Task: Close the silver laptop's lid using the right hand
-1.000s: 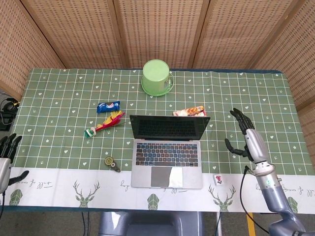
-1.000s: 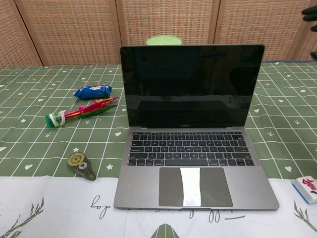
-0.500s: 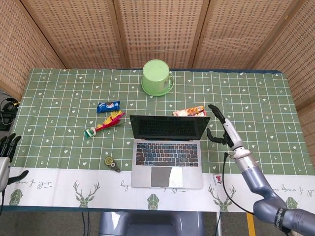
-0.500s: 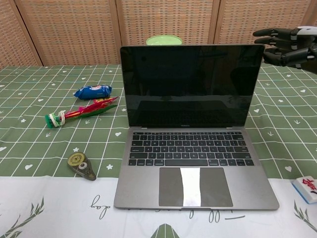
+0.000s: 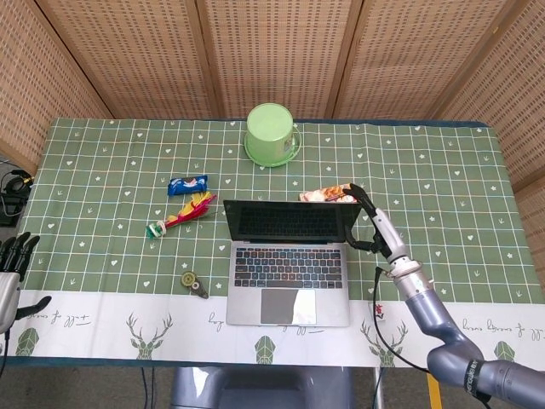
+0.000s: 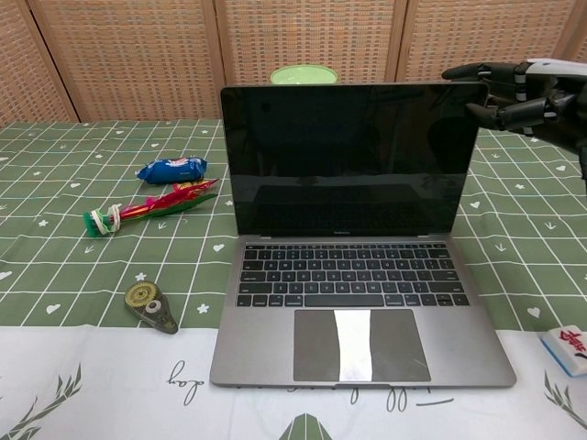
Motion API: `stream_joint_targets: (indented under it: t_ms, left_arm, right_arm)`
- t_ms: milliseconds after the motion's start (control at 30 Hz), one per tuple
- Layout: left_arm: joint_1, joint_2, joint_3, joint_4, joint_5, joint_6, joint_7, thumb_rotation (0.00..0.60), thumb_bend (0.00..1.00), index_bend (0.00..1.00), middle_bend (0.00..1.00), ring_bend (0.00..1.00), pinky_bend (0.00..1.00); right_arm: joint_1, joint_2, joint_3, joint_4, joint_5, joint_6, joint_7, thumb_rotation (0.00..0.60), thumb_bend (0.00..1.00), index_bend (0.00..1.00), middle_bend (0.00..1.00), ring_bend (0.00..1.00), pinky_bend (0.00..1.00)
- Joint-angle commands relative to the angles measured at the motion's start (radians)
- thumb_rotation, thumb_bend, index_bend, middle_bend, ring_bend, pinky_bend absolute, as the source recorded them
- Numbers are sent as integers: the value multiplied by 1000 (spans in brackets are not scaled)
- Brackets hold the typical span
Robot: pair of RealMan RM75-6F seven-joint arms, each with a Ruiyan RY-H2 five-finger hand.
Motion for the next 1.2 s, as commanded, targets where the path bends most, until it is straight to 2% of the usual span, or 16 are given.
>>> stream_joint_targets:
  t_ms: [33,233,400,700,1200]
  left_arm:
    - [0,0,2,-1,3,1,0,600,47,0,0,0,0]
    - [0,0,3,-3,6,4,2,600,47,0,0,0,0]
    - [0,0,4,-4,9,6,4,600,47,0,0,0,0]
    - [1,2,5,-8,13,12,6,600,48,0,0,0,0]
    - [5,6,8,-14,21,21,4,600,47,0,0,0,0]
  right_arm:
    - [-1,-2,1,-4,0,1,4,600,705,167,104,87,165]
    - [-2,13,10,-30,5,-1,13,600,684,183,159,195,305]
    - [-4,25,13,-48,8,-3,19,600,670,183,167,208,320]
    - [-10,35,10,-67,4,-1,20,600,664,184,212,300,442]
    - [-19,76,2,-131,-25,-15,58,600,633,239,266,361,506]
